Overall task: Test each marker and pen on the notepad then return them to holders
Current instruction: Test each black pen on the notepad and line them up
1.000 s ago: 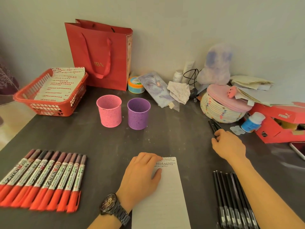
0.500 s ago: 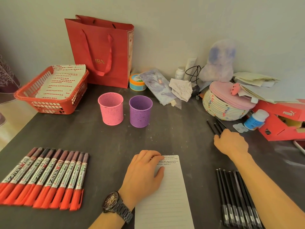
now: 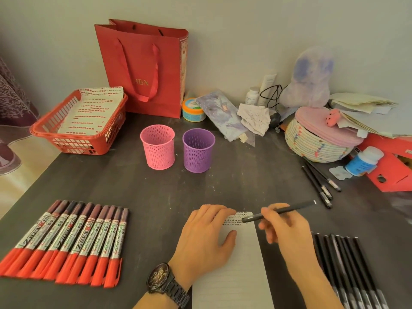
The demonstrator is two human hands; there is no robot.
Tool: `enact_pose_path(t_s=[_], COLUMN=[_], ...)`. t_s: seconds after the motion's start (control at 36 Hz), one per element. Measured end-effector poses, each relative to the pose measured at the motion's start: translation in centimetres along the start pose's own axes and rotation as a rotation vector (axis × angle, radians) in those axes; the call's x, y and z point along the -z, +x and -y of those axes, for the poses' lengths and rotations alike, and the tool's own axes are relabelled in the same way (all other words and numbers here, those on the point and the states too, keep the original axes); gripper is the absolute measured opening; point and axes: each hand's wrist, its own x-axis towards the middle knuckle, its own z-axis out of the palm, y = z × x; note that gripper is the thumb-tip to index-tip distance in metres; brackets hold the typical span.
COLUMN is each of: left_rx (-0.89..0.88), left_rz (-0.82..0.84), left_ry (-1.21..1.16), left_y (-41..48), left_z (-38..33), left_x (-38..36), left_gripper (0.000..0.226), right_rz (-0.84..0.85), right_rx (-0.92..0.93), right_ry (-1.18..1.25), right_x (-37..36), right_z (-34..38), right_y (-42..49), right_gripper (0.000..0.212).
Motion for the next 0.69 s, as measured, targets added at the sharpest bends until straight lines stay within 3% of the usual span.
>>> enact_pose_path(t_s=[0.22,0.47,0.69], left_rx=[-0.083,-0.178,-0.186], left_rz=[-0.006,-0.016,-0.054], left_ry=[0.011,0.077,0.071], left_y=[0.0,0.2,0.1], left_z=[-0.4,-0.3,-0.8], left_x=[0.1,0.0,-0.3], left_gripper=[0.041,0.030,0.041], right_rz=[0.011,0.042,0.125], right_rx=[0.120,0.179,0.235], right_ry=[0.024,0.070,-0.062], right_x=[-1.6,-1.1,-1.0], right_z=[-1.9,-2.5,-2.4], right_y=[-2.6,-2.7,-2.9], right_gripper=[0.006,0.018,0.018])
